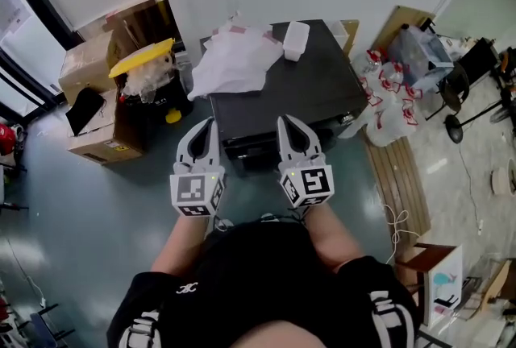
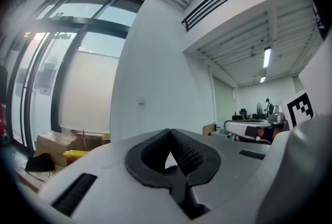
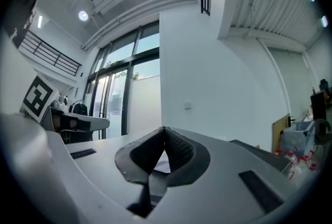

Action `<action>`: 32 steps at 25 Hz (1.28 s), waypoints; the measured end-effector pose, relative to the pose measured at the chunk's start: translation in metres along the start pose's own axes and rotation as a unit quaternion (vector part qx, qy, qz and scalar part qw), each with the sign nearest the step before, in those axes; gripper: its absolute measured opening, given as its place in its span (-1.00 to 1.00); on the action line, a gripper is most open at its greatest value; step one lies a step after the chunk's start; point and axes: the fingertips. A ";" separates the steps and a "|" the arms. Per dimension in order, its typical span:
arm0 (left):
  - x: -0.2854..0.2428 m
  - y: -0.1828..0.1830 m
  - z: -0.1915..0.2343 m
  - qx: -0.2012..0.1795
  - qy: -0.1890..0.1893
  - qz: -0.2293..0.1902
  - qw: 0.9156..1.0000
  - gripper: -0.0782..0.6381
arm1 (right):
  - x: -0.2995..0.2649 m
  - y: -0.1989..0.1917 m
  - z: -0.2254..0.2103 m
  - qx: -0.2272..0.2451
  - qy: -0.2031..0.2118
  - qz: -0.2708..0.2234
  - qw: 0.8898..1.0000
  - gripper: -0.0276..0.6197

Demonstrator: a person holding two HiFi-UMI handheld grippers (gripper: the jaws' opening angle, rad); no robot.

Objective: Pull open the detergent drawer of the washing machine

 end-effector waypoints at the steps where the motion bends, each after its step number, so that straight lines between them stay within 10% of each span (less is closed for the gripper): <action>1: 0.000 -0.001 0.004 0.000 -0.003 0.002 1.000 -0.78 | -0.001 -0.002 0.000 -0.008 -0.006 -0.003 1.000 -0.91; 2: 0.000 -0.004 0.007 -0.001 -0.007 0.004 1.000 -0.78 | -0.003 -0.003 0.002 -0.019 -0.006 -0.009 1.000 -0.91; 4: -0.001 -0.011 0.012 0.000 -0.017 0.011 1.000 -0.78 | -0.006 -0.003 0.005 -0.057 0.007 -0.028 0.998 -0.10; 8: 0.000 -0.014 0.020 0.005 -0.033 0.013 0.999 -0.78 | -0.008 -0.002 0.004 -0.162 0.019 -0.062 0.985 0.32; 14: 0.010 -0.016 0.033 0.001 -0.050 0.011 0.999 -0.78 | 0.001 -0.030 -0.011 -0.344 0.010 -0.087 0.935 0.34; 32: 0.041 -0.047 0.053 -0.002 -0.093 0.045 0.995 -0.77 | 0.043 -0.197 0.028 -0.524 0.033 -0.023 0.851 0.20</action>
Point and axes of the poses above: the fingertips, and each gripper's own axes: x backward along the fingers, z to its left, y out of its top, and after that the axes turned 1 degree about -y, right-handed
